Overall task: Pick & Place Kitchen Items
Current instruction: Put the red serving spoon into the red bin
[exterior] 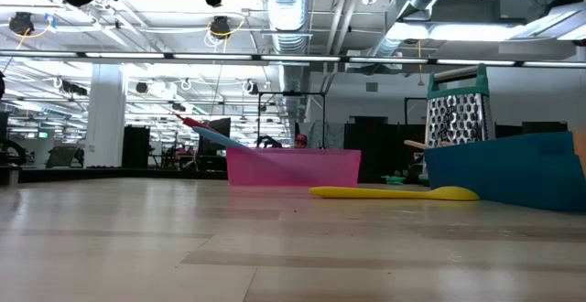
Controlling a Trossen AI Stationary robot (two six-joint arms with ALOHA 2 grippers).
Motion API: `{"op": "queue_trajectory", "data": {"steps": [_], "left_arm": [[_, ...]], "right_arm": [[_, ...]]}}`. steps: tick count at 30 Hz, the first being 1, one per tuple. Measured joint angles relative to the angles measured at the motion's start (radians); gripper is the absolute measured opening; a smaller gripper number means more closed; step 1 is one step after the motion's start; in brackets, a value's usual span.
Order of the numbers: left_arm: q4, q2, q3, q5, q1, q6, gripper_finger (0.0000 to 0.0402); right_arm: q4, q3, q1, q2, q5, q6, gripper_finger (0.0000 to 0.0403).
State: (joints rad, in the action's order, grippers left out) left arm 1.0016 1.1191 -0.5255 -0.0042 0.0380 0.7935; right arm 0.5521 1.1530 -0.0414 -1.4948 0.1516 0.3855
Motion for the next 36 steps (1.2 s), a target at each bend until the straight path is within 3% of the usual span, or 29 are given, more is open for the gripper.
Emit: {"op": "queue_trajectory", "data": {"steps": [26,33,36], "left_arm": [[-0.008,0.016,0.0,-0.005,0.0,0.016,0.0076],[-0.01,0.016,0.0,-0.006,-0.001,0.011,0.0076],[-0.011,0.015,0.0,-0.004,-0.005,0.012,0.0076]], "right_arm": [[-0.029,0.0,-0.022,0.001,-0.074,-0.003,0.0132],[-0.028,0.0,-0.033,0.003,-0.057,0.005,0.0029],[-0.032,0.0,-0.036,0.003,-0.056,0.012,0.0025]]}}
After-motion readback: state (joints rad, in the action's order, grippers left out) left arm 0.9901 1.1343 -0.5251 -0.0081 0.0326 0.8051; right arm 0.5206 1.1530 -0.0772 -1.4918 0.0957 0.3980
